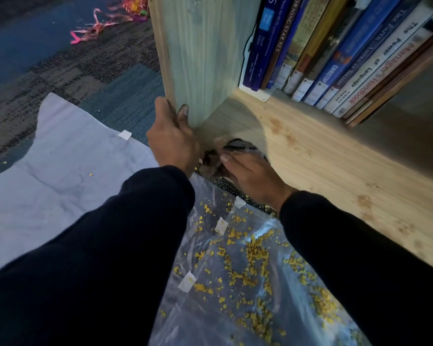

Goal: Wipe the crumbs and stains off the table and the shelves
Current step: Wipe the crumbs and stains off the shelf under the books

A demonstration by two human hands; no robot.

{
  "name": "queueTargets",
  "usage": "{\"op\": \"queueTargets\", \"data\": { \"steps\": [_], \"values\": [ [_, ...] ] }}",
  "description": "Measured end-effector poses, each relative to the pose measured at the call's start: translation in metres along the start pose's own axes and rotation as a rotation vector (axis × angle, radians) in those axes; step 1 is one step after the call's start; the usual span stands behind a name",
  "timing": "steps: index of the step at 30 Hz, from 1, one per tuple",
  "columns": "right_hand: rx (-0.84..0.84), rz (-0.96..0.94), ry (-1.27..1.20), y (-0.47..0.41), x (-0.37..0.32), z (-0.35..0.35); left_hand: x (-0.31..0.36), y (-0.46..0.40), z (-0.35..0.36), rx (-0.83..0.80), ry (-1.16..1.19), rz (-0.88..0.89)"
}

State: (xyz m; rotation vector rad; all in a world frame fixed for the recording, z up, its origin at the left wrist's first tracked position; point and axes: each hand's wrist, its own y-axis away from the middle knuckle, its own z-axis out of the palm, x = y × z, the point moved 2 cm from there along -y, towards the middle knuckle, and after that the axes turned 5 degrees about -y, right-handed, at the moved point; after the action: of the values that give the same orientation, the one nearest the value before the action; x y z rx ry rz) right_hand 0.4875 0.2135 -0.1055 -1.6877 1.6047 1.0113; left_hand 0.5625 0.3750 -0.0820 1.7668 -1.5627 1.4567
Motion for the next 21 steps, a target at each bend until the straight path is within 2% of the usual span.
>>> {"op": "queueTargets", "data": {
  "steps": [3,4,6,8,9,10,11,12,13,15,18,20,21],
  "values": [
    [-0.027,0.090,-0.201,0.044,0.011,-0.011,0.000,-0.002,-0.005,-0.019,-0.005,0.034],
    [0.018,0.107,-0.302,0.063,0.014,-0.019,0.001,-0.001,-0.004,-0.019,-0.016,0.021],
    [0.265,0.196,-0.565,0.083,0.022,-0.043,0.003,0.001,-0.002,-0.006,-0.032,-0.019],
    [0.519,0.335,-0.956,0.081,0.039,-0.076,0.005,0.001,-0.002,-0.009,-0.034,-0.044],
    [0.640,0.335,-1.106,0.076,0.049,-0.094,0.005,0.001,-0.002,-0.017,-0.050,-0.054],
    [0.752,0.327,-1.118,0.070,0.051,-0.110,0.006,0.002,-0.002,-0.027,-0.070,-0.061],
    [0.846,0.335,-1.020,0.064,0.054,-0.122,0.007,0.001,-0.003,-0.030,-0.092,-0.059],
    [0.904,0.371,-0.808,0.060,0.049,-0.128,0.009,0.001,-0.004,-0.036,-0.108,-0.064],
    [0.858,0.370,-0.618,0.055,0.046,-0.123,0.011,0.001,-0.004,-0.043,-0.130,-0.077],
    [0.564,0.292,-0.208,0.050,0.030,-0.095,0.013,0.002,-0.004,-0.052,-0.166,-0.117],
    [0.136,0.061,0.205,0.051,0.026,-0.025,0.016,0.004,-0.004,-0.045,-0.172,-0.150],
    [0.141,0.007,0.542,0.065,0.024,-0.004,0.018,0.006,-0.004,-0.059,-0.186,-0.181],
    [0.150,-0.040,0.525,0.076,0.020,0.000,0.018,0.007,-0.005,-0.087,-0.176,-0.218]
  ]
}}
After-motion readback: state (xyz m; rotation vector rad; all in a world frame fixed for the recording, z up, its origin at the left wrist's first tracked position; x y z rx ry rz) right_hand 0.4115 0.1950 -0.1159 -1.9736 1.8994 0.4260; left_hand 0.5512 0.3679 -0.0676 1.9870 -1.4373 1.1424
